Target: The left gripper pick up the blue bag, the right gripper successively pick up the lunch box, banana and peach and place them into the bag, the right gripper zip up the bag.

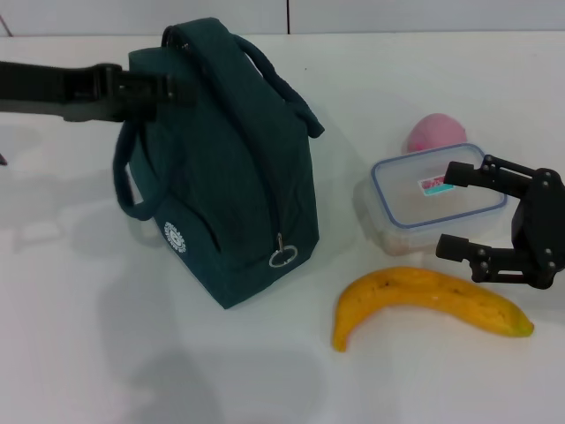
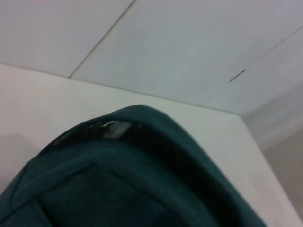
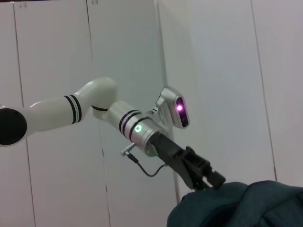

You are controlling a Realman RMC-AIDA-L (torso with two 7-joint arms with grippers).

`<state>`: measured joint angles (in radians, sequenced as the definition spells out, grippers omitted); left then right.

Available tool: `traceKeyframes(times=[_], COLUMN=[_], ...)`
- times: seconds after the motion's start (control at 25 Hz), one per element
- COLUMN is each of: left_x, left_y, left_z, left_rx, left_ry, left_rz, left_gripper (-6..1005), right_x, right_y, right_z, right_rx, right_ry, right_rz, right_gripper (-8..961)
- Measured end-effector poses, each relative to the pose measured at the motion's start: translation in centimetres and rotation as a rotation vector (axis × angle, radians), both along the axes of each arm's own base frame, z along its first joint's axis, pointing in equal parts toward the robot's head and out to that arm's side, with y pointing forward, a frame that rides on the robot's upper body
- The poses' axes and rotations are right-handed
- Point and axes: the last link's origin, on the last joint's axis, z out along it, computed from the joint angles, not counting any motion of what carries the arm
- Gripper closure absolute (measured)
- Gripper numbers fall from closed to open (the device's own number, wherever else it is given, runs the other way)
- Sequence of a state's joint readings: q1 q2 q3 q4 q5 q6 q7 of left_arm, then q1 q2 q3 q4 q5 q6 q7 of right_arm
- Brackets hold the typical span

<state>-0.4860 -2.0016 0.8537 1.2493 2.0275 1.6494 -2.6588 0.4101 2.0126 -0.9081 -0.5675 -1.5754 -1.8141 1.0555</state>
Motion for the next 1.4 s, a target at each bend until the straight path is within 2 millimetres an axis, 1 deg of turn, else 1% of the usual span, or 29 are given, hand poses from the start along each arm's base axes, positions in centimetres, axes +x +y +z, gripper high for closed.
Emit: traceKeyframes(times=[0.08,0.24,0.4,0.52,0.76,0.96,1.4], left_x=[0.2,-0.1,-0.2,-0.3,-0.3,-0.3,-0.7], left_y=[0.0,0.1,0.1,-0.1,-0.1,-0.1,-0.2], left_z=[0.0,-0.1,-0.5,-1.5,-1.9,-1.8,-2.5], left_rx=[0.001,0.000,-0.011,-0.019,-0.013,-0.018,-0.052], left_ry=[-0.011,0.014,0.020,0.036,0.053,0.051,0.014], left_rz=[-0.004,0.007,0.009,-0.019,-0.036,-0.035,0.002], left_gripper=[205,217,228,237,254,468,694], right_x=[0.0,0.0,0.1,0.1,0.1,0.1,0.2], right_y=[0.0,0.0,0.0,0.0,0.0,0.0,0.1], right_z=[0.0,-0.1,0.0,0.0,0.1,0.2,0.4], right_rx=[0.001,-0.004,-0.001,0.001,0.005,0.011,0.031], right_ry=[-0.001,0.003,0.007,0.009,0.013,0.019,0.051], right_rz=[-0.001,-0.005,-0.008,-0.008,-0.011,-0.014,-0.037], right_gripper=[98,98,98,98,98,98,98])
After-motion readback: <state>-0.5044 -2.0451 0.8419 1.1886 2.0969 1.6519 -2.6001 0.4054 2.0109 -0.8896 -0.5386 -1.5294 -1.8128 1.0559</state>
